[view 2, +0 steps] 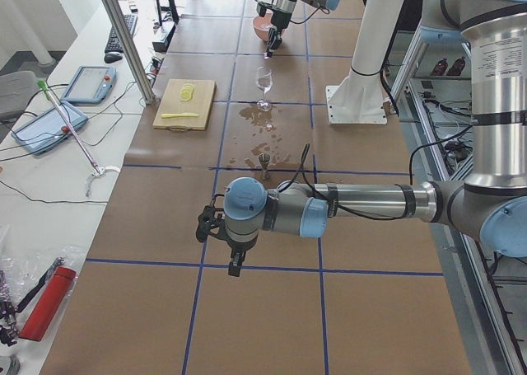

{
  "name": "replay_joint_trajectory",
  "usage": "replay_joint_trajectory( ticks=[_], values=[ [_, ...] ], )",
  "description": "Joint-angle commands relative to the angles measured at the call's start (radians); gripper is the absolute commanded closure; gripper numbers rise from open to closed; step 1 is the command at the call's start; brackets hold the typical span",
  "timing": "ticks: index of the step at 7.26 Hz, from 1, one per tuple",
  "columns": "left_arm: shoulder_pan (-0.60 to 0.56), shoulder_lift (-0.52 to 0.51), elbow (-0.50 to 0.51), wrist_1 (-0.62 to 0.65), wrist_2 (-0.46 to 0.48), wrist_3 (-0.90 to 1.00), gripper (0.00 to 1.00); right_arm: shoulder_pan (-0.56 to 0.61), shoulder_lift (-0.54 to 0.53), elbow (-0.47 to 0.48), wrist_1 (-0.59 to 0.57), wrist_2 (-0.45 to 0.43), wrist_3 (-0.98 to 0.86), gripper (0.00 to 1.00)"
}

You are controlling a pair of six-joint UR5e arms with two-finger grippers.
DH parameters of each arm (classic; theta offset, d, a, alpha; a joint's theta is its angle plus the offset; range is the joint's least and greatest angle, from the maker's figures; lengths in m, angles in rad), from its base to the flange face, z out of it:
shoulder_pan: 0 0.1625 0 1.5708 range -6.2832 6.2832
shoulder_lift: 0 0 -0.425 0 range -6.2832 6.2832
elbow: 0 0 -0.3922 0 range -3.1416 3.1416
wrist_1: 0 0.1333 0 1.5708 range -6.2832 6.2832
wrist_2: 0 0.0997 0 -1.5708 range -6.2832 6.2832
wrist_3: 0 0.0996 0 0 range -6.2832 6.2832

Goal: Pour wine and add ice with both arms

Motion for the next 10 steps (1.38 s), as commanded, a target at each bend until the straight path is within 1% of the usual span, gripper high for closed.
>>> replay_joint_trajectory(
  ticks=[1, 3, 4, 6, 7, 8, 10],
  values=[
    [0.000, 0.002, 0.003, 0.000, 0.002, 0.000, 0.00, -0.019, 0.037, -0.043, -0.041, -0.036, 0.001, 1.00],
    [0.000, 0.002, 0.005, 0.000, 0.002, 0.002, 0.00, -0.019, 0.059, -0.092, -0.041, -0.039, 0.001, 1.00],
    [0.000, 0.002, 0.005, 0.000, 0.002, 0.002, 0.00, -0.020, 0.056, -0.095, -0.041, -0.039, 0.001, 1.00],
    [0.000, 0.002, 0.005, 0.000, 0.002, 0.002, 0.00, -0.039, 0.054, -0.097, -0.056, -0.075, 0.001, 1.00],
    [0.000, 0.002, 0.006, 0.000, 0.002, 0.002, 0.00, -0.039, 0.056, -0.097, -0.056, -0.076, 0.001, 0.65],
    [0.000, 0.002, 0.006, 0.000, 0.002, 0.002, 0.00, -0.040, 0.059, -0.095, -0.065, -0.078, 0.001, 0.02],
    [0.000, 0.005, 0.006, 0.000, 0.002, 0.002, 0.00, -0.040, 0.062, -0.094, -0.081, -0.075, 0.000, 0.00]
  ],
)
